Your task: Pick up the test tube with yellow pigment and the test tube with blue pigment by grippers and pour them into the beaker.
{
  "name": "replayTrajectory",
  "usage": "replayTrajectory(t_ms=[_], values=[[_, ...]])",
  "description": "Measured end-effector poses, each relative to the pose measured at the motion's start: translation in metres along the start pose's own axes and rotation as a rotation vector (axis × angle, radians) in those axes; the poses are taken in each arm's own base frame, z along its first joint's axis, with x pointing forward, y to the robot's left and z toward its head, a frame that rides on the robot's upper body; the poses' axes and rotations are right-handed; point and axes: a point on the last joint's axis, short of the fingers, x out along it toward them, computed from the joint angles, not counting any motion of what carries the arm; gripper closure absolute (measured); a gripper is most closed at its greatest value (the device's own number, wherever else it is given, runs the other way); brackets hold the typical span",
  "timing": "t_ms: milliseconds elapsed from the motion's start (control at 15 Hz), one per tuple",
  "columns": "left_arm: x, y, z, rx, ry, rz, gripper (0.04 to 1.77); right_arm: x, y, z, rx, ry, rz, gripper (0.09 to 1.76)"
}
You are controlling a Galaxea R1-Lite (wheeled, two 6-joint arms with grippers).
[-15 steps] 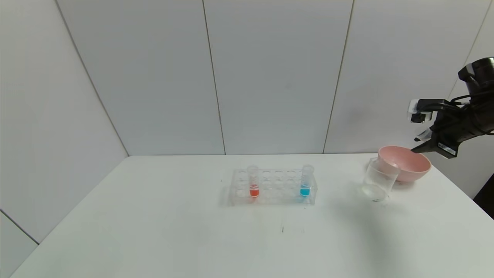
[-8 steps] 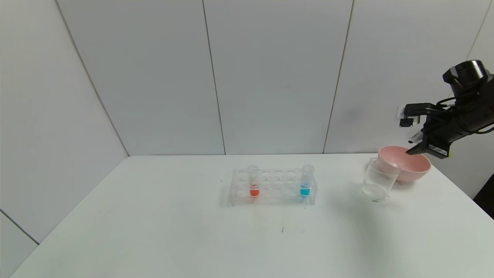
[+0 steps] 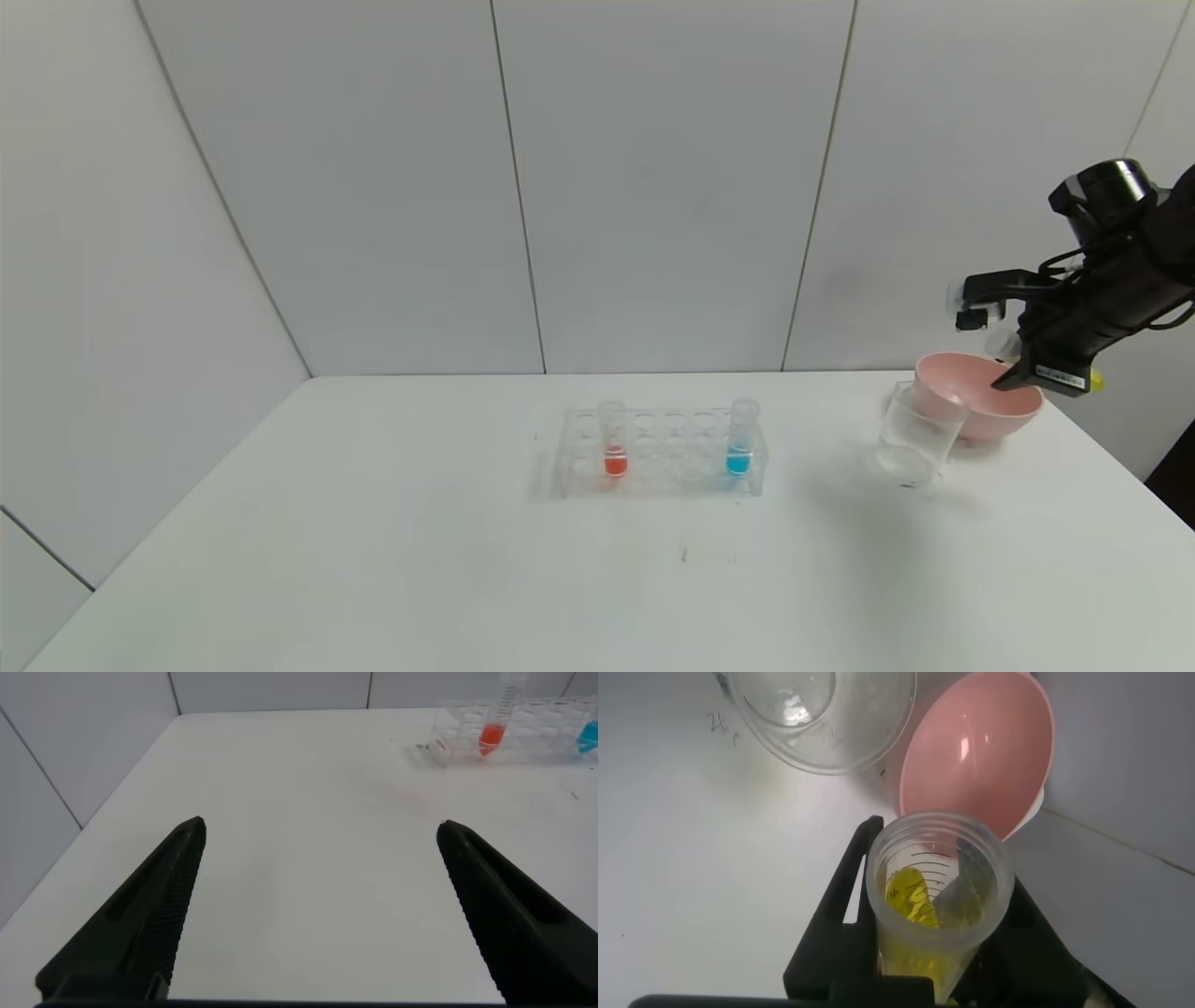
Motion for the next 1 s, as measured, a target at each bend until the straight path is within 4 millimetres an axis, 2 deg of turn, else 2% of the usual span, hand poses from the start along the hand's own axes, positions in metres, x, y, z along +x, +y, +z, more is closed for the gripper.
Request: replayTrajectory(t_ms=[1000], values=[[0.0,0.0,0.0,0.0,0.0,0.0,0.05,0.018,0.011,0.026,-0.099,0.182,-0.054,1.24]])
